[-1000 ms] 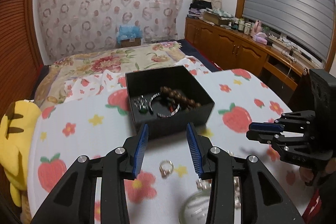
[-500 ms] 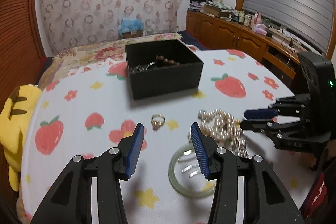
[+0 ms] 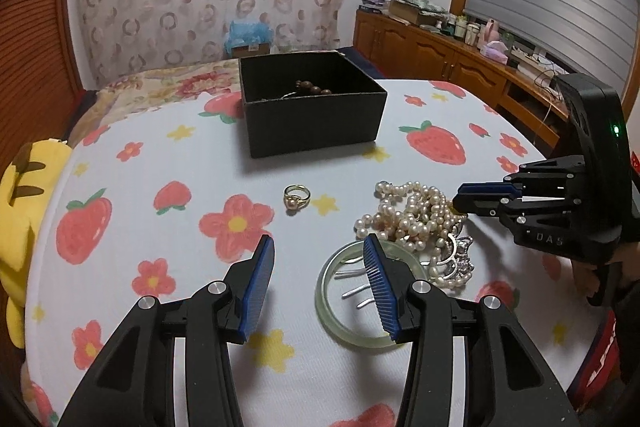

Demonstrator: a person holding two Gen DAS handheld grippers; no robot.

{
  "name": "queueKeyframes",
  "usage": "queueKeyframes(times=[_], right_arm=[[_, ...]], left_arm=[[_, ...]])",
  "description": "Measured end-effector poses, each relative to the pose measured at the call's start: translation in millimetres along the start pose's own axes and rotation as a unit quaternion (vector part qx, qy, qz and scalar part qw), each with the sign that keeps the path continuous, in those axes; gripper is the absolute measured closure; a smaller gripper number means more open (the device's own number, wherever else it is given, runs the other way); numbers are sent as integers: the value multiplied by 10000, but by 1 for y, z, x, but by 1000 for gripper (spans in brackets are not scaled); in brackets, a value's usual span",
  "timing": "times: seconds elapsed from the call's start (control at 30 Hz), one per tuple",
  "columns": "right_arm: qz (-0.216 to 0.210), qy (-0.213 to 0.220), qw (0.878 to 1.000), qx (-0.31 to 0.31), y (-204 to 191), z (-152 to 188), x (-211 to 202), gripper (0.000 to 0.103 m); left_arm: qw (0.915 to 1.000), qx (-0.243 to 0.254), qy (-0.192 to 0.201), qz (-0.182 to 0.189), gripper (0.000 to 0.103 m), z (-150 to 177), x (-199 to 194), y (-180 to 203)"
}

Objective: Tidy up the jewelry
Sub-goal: 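Withdraw both grippers from the box back toward the pearl necklace, then lower the left gripper onto the pearl necklace and grasp it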

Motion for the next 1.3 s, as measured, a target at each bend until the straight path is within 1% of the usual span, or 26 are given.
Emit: queueKeyframes(times=[0.03,0.23,0.4,0.6,0.67,0.73,0.83,0.97,1.03,1.13,1.3], right_arm=[[69,-18,10000,-22,2,1,-1,97],[121,24,9998,143,21,9,-7,97],[-23,143,9997,202,21,7,-11,97],[-6,73,9999,73,15,3,-7,96],[46,20,10000,21,15,2,-6,94],[38,-13,10000,19,15,3,-5,84],[43,-41,10000,-75,12,5,-3,82],[146,-65,9997,-179,9,5,-2,83],[102,-71,9996,-247,6,5,-2,94],[136,-27,9996,-265,4,6,-2,95],[58,94,9998,-172,6,9,-3,95]], left_arm=[[10000,3,-1,11,59,-1,0,1],[10000,67,32,4,59,-5,1,10],[10000,73,11,-3,59,-5,1,11],[10000,78,-13,12,59,-4,3,13],[10000,87,-21,39,59,-6,4,14],[9999,93,-11,58,59,-8,4,15],[9999,80,-1,99,59,-12,5,15],[9998,36,-35,200,59,-16,9,16],[9996,44,-65,253,59,-20,12,18],[9992,39,-138,381,59,-27,19,23],[9979,4,-364,530,61,-29,33,29]])
Point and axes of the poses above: each gripper's, at about its wrist camera, not at the fingertips, and x roughly the way its jaws point, y to its right, z to its underside, the point moved 5 cm from there along x, roughly the way its jaws point, and after that the axes turned 1 degree about -z, right-handed, at the moved point
